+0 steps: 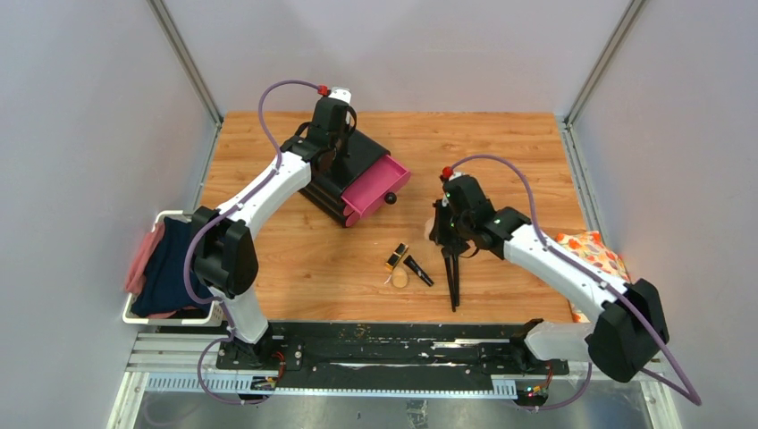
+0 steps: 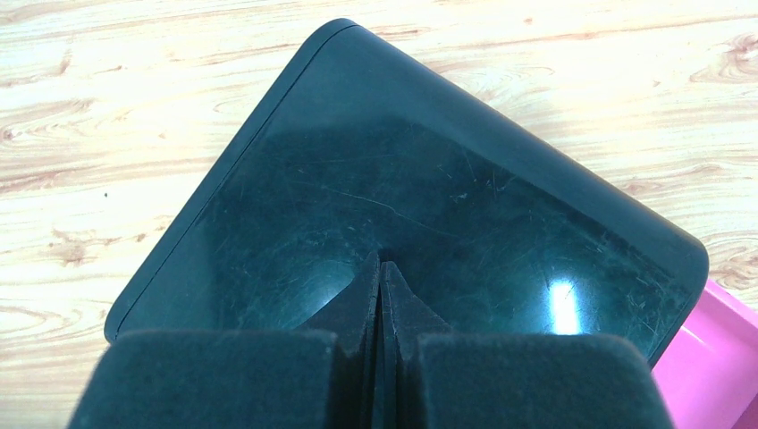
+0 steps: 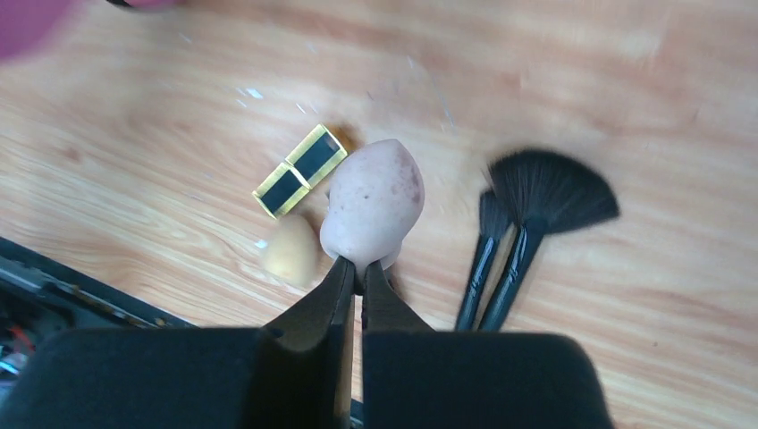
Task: Organize the makeup
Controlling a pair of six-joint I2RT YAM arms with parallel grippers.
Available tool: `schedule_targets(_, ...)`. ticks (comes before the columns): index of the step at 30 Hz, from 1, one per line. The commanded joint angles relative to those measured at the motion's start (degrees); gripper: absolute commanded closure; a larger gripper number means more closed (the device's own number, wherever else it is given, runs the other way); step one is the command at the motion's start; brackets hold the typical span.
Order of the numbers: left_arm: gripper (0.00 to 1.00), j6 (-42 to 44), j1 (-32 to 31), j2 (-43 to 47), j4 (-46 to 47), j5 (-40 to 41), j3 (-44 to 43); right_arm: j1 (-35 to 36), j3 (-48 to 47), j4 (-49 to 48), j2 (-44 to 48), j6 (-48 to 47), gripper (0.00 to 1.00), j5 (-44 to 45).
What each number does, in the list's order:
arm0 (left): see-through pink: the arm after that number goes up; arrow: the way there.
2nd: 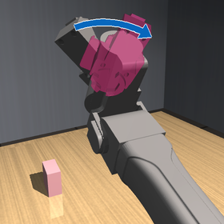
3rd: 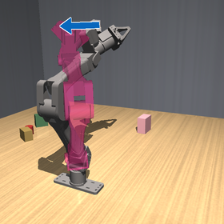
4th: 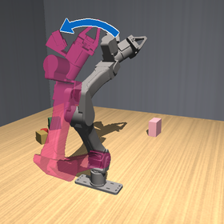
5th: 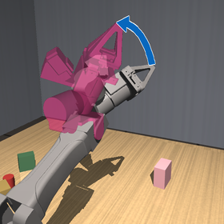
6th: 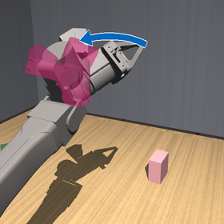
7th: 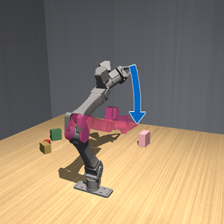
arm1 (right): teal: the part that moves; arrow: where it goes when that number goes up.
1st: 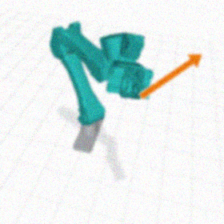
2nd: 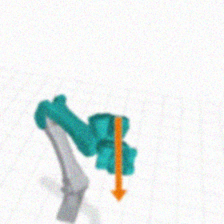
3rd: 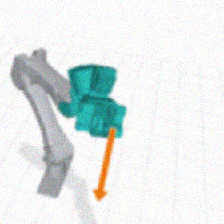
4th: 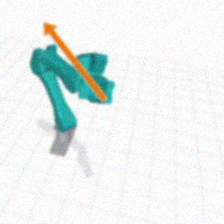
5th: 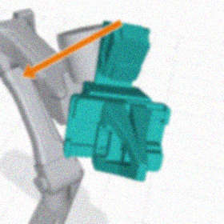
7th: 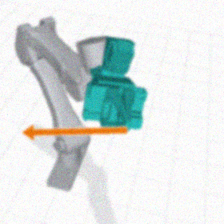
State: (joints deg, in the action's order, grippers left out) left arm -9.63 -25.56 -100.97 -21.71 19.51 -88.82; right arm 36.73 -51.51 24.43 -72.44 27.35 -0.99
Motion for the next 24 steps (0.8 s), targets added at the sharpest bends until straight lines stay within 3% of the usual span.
schedule_targets(1, 1.00, -0.39, 0.16, -0.48, -5.50, -1.58, 1.89, 0.63, -6.38, 4.36, 2.51, -1.93, 1.00, 2.04)
schedule_targets(14, 1.00, -0.78, 0.17, -0.61, -5.74, -1.36, 1.86, 1.71, -29.24, 2.12, -15.08, -6.28, 1.00, -5.42)
schedule_targets(24, 1.00, -0.58, 0.22, -1.05, -5.80, -1.05, 1.81, 2.30, -38.33, 2.25, -24.76, -7.00, 1.00, -8.00)
